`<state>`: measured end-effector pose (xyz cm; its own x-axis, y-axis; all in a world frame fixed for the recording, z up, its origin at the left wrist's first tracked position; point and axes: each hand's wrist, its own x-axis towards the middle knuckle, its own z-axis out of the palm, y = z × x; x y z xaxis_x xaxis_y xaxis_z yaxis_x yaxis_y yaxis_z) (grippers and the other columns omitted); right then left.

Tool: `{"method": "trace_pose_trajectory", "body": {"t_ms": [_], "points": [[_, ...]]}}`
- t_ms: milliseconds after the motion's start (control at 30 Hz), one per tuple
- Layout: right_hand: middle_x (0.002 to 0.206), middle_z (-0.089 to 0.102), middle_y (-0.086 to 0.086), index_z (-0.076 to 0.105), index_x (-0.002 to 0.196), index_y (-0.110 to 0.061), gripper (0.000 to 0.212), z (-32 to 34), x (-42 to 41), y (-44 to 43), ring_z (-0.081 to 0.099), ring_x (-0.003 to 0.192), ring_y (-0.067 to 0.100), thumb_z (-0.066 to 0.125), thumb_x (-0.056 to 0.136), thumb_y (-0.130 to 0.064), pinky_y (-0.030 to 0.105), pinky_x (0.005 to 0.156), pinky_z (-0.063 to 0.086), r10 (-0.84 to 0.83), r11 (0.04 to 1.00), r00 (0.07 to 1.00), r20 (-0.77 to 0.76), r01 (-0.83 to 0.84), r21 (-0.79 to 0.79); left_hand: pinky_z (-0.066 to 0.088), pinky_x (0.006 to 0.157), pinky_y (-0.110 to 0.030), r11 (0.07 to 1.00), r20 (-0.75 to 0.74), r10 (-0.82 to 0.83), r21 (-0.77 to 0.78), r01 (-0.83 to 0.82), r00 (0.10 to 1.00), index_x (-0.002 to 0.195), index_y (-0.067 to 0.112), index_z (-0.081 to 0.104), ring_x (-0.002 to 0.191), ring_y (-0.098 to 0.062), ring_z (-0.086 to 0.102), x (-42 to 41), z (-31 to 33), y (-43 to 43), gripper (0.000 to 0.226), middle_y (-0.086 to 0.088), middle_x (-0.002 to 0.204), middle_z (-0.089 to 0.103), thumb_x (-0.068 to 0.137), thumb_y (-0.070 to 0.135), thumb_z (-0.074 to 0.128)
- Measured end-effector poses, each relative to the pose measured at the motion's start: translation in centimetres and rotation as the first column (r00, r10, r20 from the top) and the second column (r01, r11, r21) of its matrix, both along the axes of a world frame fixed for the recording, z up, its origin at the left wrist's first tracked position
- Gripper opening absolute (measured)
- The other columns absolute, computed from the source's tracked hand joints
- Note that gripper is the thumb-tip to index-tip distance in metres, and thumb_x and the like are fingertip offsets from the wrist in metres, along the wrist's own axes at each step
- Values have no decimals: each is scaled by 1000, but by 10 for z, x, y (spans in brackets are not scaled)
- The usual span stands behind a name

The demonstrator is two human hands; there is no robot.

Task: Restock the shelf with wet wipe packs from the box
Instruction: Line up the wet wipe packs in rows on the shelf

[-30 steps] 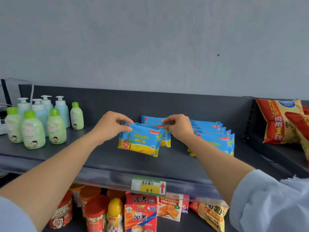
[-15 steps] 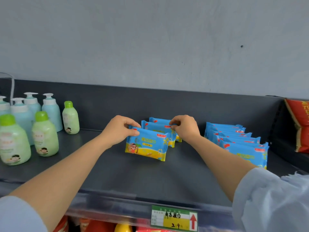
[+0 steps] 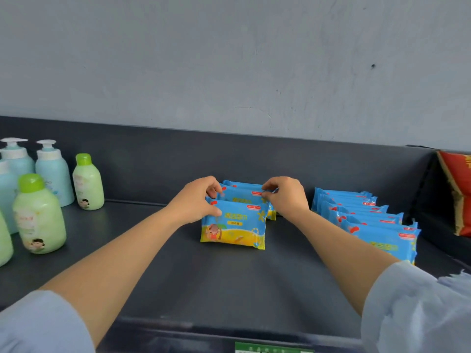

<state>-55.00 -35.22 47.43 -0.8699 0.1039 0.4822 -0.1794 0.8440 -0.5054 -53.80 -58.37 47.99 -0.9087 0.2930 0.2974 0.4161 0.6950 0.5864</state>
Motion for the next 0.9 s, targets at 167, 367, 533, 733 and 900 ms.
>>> {"method": "trace_pose_trajectory", "body": {"t_ms": [167,367,533,733,900], "points": [[107,69,-1,71,105,-16,18,3,0,4,56,90,7,58,93,-11,22,74,48,15,1000,1000,-6,-15,-18,48,81,-25,999,-122,12,-50,-18,993,99,25,57,97,-9,54,-7,-2,19,30,7,103,51,79,10,75],[114,67,0,67,112,-17,28,11,-1,8,59,89,7,44,98,-10,16,58,46,20,998,999,38,-17,-57,48,77,-22,987,-261,49,-133,-86,964,106,19,57,100,-10,52,-15,-9,39,25,5,107,46,85,15,70],[118,65,0,64,118,-17,28,10,3,8,57,91,6,44,99,-14,12,54,42,22,999,999,41,-21,-30,51,80,-28,975,-330,92,-159,-152,939,110,19,55,101,-11,50,-20,-12,50,25,3,113,45,88,17,66],[122,64,1,62,122,-17,29,5,10,7,59,108,13,50,95,-13,19,71,48,22,999,998,62,-24,27,51,83,-31,956,-396,107,-211,-204,912,120,18,53,107,-13,47,-22,-18,55,34,0,118,45,88,19,66],[122,61,1,58,125,-18,31,0,17,3,58,107,14,57,94,-22,23,79,48,10,991,999,46,-16,136,50,87,-29,916,-436,80,-322,-238,897,127,18,46,115,-16,43,-17,-23,55,50,-2,126,43,85,26,70]]}}
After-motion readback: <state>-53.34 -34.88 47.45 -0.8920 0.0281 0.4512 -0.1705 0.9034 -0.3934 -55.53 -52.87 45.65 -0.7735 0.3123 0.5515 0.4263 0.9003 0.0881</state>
